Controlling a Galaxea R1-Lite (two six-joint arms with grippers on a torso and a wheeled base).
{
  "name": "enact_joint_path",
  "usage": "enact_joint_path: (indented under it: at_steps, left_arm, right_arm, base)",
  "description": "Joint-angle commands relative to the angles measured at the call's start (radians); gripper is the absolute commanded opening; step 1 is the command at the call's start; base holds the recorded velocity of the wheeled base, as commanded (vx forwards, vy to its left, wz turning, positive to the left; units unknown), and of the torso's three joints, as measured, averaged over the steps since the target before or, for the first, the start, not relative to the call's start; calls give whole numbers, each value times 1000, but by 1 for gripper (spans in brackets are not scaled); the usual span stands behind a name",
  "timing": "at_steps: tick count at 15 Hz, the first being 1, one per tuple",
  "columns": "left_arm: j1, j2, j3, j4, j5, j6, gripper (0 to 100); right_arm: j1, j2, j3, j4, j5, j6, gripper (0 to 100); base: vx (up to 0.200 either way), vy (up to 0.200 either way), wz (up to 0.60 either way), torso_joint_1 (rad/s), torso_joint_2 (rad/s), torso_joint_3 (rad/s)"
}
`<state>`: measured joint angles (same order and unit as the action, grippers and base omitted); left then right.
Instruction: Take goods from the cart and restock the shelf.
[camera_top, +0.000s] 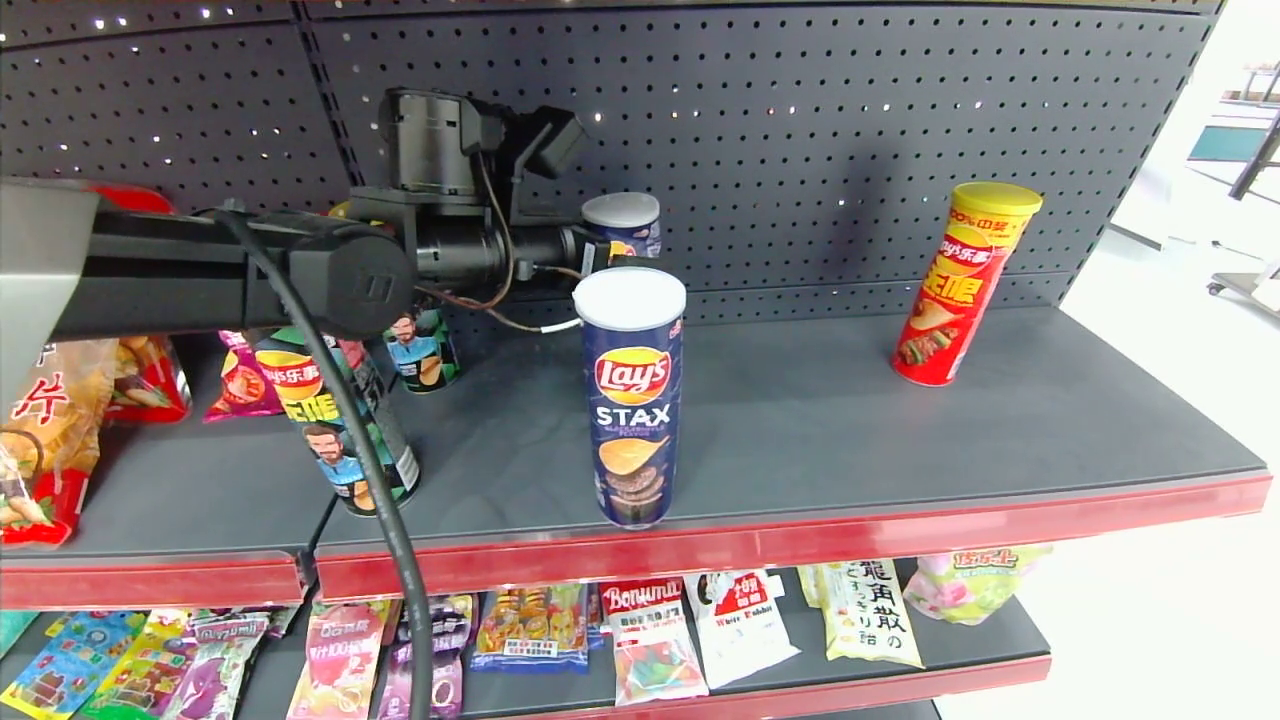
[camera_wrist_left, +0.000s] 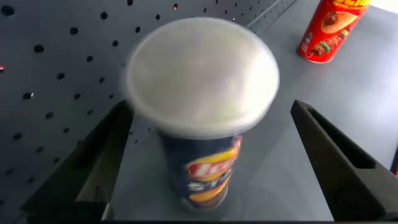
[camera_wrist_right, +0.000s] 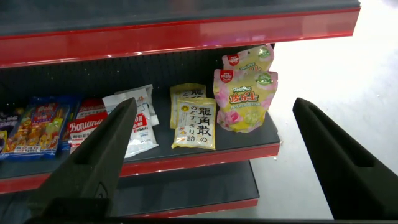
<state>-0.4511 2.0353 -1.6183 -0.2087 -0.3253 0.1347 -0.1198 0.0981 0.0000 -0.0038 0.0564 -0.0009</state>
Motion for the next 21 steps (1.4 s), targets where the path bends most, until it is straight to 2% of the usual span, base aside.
enact_joint_path:
  at_steps: [1,10,17,21]
  left_arm:
    - [8,-69,60,0,0,0,100]
    - [69,-277,229,-6,0,0,100]
    - [88,-408,279,-6,0,2,100]
    - [88,-580,431,-6,0,2,100]
  right_arm:
    - [0,2,0,-1,0,-1,100]
    - [0,2,0,-1,0,-1,100]
    - [0,2,0,-1,0,1,100]
    - [0,2,0,-1,0,-1,100]
  base:
    - [0,0,0,0,0,0]
    - [0,0,0,0,0,0]
    - [0,0,0,0,0,0]
    - [0,0,0,0,0,0]
